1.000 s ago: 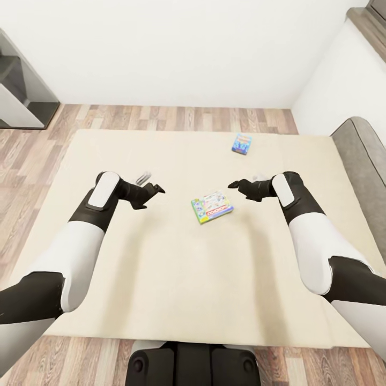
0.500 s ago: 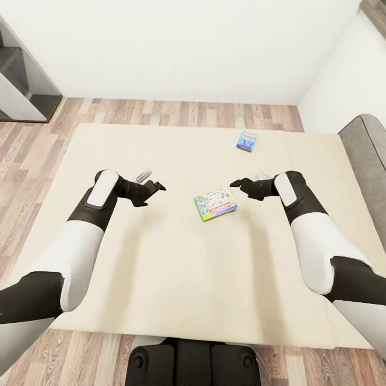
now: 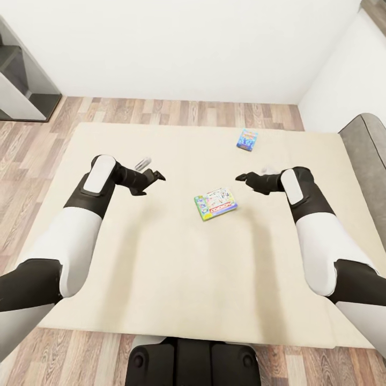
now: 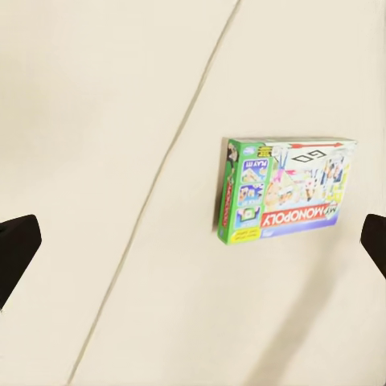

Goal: Put all the toys in the child's room - the three board games (two on the bed and one on the table), the two jigsaw puzzles on the table, and the tennis ball on the table - inside the toy box on the table in the child's room.

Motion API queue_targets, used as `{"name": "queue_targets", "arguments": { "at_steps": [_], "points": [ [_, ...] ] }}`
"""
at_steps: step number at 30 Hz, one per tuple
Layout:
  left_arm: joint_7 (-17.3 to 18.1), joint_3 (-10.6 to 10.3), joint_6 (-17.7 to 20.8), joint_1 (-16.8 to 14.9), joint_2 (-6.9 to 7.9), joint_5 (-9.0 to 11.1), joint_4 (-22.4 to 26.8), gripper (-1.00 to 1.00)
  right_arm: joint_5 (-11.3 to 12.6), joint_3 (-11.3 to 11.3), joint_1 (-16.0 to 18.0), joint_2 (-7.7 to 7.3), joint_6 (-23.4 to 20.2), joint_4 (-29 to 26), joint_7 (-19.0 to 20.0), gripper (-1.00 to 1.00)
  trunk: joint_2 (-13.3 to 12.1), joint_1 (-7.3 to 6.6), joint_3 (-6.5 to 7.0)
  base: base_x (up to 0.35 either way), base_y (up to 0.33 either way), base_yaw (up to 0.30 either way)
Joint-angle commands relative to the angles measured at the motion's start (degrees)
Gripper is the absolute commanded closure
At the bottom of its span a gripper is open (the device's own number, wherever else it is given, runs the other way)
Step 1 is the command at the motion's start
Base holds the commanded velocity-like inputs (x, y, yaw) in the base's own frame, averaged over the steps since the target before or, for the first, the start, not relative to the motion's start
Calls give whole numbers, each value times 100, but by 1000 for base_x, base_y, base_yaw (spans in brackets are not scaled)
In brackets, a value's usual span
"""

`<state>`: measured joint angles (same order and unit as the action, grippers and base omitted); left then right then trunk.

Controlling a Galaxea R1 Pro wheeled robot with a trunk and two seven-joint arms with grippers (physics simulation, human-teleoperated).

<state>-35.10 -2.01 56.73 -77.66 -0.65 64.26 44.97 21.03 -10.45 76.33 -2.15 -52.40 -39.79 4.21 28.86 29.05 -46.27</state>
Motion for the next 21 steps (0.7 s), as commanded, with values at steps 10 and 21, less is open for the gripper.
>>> {"name": "queue_targets", "arguments": {
  "at_steps": [10, 21],
  "points": [
    [-89, 13, 37, -138, 41, 45, -17, -100, -39, -3, -33, -50, -38, -146, 37, -100, 7, 2, -7, 0, 0, -82],
    [-67, 2, 39, -138, 38, 54, -22, -100, -23, -4, -38, -52, -47, -167, 42, -100, 328, 178, -151, 0, 0, -29]
  ]
}}
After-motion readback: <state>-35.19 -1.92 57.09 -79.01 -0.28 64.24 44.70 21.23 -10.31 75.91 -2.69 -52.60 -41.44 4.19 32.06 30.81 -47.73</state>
